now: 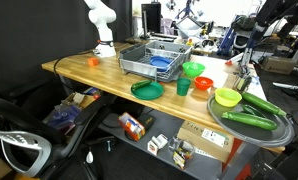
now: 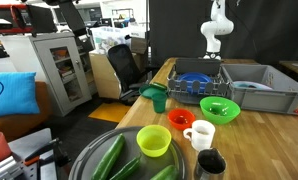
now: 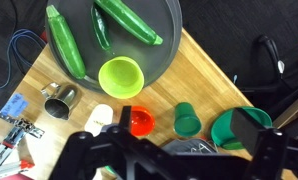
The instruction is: Place the orange bowl on the dish rack
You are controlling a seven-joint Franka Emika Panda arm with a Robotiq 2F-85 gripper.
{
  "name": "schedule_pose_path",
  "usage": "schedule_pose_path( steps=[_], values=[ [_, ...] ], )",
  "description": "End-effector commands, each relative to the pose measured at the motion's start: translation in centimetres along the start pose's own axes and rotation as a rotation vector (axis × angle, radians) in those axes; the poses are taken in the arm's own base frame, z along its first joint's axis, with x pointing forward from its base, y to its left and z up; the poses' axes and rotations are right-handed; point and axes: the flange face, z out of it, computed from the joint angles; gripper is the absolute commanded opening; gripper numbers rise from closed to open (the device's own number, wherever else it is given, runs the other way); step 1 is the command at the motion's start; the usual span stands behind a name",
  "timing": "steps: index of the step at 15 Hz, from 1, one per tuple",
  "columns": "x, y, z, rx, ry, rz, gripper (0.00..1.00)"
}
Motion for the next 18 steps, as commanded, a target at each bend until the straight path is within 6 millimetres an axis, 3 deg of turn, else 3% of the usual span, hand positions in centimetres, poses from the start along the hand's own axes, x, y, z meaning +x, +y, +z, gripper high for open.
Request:
schedule_pose_path(
  steps=[1, 6, 13, 15, 16, 18],
  values=[
    [0.0, 0.0, -0.1, 0.000, -0.001, 0.000, 1.00],
    [2.0, -1.3, 1.1, 0.042, 0.012, 0.008, 1.00],
    [6.3, -6.6, 7.4, 0.079, -0.017, -0.043, 1.00],
    [6.7, -7.4, 9.1, 0.083, -0.082, -0.042, 1.00],
    [5.9, -6.8, 8.2, 0.084, -0.041, -0.052, 1.00],
    [6.2, -7.0, 9.0, 0.085, -0.056, -0.052, 1.00]
  ],
)
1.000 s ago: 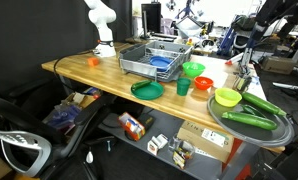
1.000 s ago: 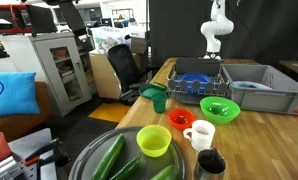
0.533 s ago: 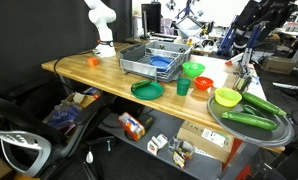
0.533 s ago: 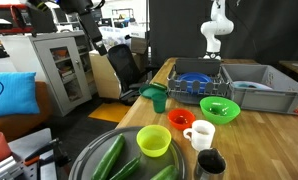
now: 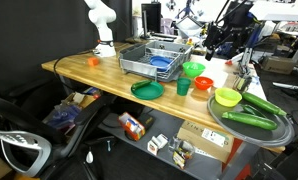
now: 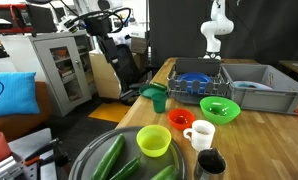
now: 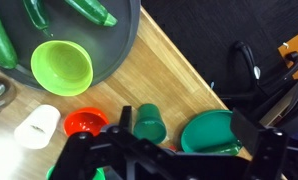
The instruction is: Place the orange bowl on the dish rack
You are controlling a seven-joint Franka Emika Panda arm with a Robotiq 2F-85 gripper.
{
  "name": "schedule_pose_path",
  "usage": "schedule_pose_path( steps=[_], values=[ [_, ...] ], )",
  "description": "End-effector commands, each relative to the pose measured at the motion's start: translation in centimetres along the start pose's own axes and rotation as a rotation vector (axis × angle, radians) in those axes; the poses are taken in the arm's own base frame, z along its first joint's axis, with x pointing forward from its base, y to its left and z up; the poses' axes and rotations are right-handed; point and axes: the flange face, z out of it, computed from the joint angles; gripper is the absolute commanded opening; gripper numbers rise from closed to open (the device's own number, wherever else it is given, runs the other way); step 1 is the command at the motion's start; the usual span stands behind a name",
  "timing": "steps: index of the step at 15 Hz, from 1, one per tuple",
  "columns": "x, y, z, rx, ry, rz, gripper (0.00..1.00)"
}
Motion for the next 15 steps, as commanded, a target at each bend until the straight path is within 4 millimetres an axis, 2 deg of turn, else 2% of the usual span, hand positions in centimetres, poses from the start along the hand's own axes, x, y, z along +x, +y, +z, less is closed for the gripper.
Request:
schedule_pose_path(
  steps=[1, 15],
  values=[
    [0.03, 0.05, -0.31, 0.001, 0.004, 0.000, 1.00],
    [0.08, -0.16, -0.68, -0.004, 0.010, -0.020, 1.00]
  ],
)
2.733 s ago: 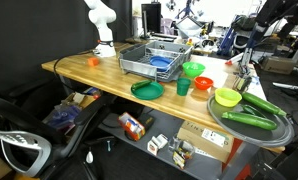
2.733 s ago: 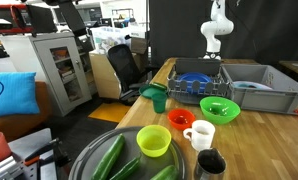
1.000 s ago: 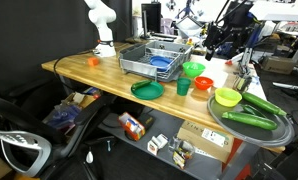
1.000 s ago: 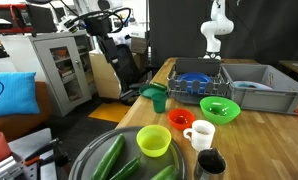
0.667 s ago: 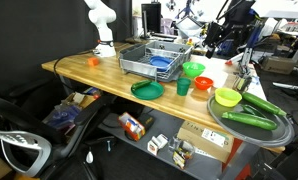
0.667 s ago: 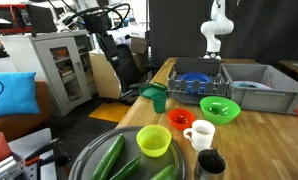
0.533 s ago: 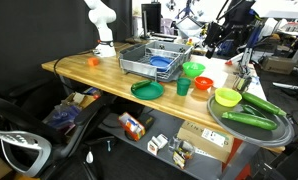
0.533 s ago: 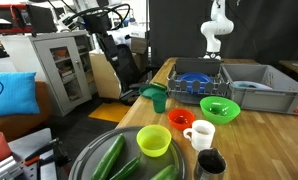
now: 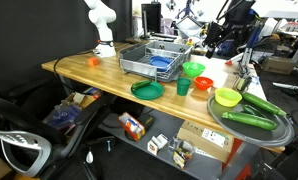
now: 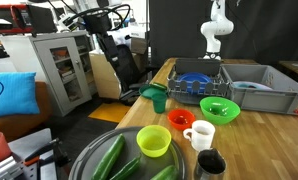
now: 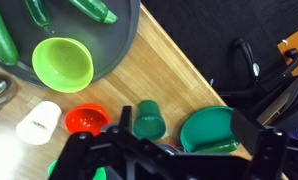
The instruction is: Place the orange bowl on the dish rack
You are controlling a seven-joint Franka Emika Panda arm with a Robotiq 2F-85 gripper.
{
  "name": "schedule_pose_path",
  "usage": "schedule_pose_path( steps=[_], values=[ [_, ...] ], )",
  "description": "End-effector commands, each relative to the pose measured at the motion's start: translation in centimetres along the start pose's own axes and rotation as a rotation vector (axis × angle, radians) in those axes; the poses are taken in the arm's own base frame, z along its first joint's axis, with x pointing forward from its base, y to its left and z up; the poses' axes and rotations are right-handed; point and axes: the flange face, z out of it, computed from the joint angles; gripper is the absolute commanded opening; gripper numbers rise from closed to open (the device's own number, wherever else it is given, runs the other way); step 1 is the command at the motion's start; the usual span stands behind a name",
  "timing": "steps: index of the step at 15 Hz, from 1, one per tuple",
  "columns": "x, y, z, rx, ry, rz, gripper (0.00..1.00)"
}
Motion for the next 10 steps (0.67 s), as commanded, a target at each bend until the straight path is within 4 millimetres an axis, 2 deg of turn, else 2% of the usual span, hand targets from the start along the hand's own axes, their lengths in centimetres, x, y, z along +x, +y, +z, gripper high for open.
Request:
schedule_pose_path(
  steps=[1, 4, 10],
  values=[
    [0.3, -0.3, 0.1, -0.004, -0.007, -0.018, 1.00],
    [1.4, -0.4, 0.6, -0.002, 0.021, -0.004, 1.00],
    [3.3, -2.1, 2.6, -0.012, 0.118, -0.108, 1.00]
  ],
)
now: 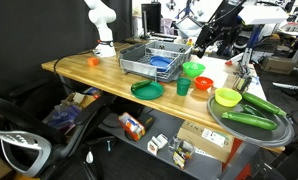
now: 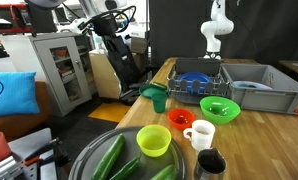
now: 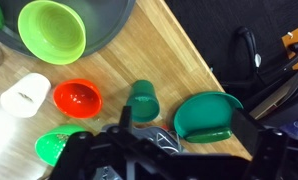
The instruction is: Place the orange bowl on the dish rack
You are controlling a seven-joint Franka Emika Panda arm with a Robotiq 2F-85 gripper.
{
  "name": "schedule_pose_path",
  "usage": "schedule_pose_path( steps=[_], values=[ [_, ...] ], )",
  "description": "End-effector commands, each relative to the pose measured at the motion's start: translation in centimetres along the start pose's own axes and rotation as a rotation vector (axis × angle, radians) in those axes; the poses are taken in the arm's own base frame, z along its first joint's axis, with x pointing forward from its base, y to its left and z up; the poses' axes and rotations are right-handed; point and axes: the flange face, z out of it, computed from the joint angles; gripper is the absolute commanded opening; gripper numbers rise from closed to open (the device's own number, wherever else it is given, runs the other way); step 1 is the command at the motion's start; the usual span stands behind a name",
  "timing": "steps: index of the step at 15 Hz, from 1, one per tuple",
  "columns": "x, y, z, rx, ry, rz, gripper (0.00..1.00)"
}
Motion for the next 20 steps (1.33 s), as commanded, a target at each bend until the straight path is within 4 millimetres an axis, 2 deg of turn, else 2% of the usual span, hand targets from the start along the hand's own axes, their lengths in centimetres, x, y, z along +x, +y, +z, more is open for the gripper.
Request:
schedule_pose_path(
  steps=[1, 7, 12, 14, 18, 20],
  values=[
    [1.5, -0.9, 1.8, -0.001, 0.052, -0.034, 1.00],
    [4.5, 1.4, 4.0, 0.050, 0.138, 0.119, 1.00],
    [6.8, 4.1, 6.2, 0.119, 0.216, 0.334, 1.00],
    [7.5, 6.2, 7.2, 0.099, 0.231, 0.416, 1.00],
    [9.3, 12.2, 8.3, 0.046, 0.293, 0.617, 1.00],
    [9.6, 13.2, 9.6, 0.024, 0.277, 0.667, 1.00]
  ],
)
